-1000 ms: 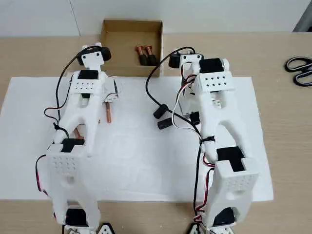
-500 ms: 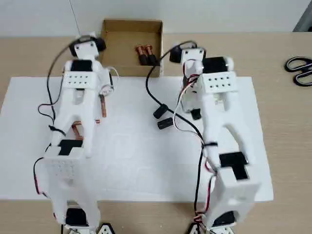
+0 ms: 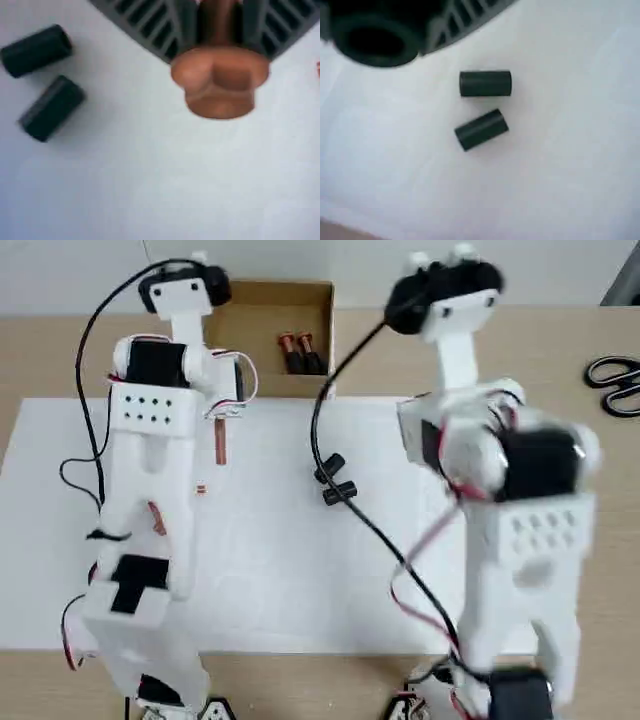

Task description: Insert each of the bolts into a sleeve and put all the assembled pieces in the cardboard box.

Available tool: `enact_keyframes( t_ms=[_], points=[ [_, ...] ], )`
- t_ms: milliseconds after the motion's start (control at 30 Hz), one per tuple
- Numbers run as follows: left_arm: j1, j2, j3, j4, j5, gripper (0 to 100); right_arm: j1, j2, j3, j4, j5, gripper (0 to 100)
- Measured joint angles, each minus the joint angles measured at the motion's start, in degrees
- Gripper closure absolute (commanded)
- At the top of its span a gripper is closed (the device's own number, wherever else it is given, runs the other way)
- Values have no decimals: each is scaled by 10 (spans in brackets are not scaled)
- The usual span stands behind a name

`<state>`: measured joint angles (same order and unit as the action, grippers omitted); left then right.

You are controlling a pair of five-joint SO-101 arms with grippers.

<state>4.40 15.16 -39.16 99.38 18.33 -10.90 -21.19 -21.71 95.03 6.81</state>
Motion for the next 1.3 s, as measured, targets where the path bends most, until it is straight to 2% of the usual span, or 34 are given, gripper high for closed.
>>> enact_keyframes(
  t_ms=[167, 333, 433, 667, 867, 933, 1067, 1167, 1300],
  points=[
    [35, -93, 0, 0, 1, 993, 0, -128, 65, 0, 0, 981],
    [73, -165, -1, 0, 20, 993, 1, -255, 203, -47, 4, 981],
    [105, -195, 4, 0, 52, 993, 0, -331, 329, -129, 17, 981],
    [161, -219, 44, 0, 79, 993, 0, -509, 692, -395, 20, 981],
    [178, -219, 56, -12, 109, 994, 0, -641, 965, -532, 20, 981],
    [178, -219, 56, -28, 119, 994, -9, -687, 1029, -547, 16, 981],
    [209, -221, 56, -33, 120, 994, -24, -796, 1124, -555, -47, 981],
    [244, -245, 57, -27, 109, 994, -27, -810, 1143, -559, -91, 981],
    [256, -309, 77, -23, 105, 994, -38, -815, 1149, -559, -105, 981]
  ],
)
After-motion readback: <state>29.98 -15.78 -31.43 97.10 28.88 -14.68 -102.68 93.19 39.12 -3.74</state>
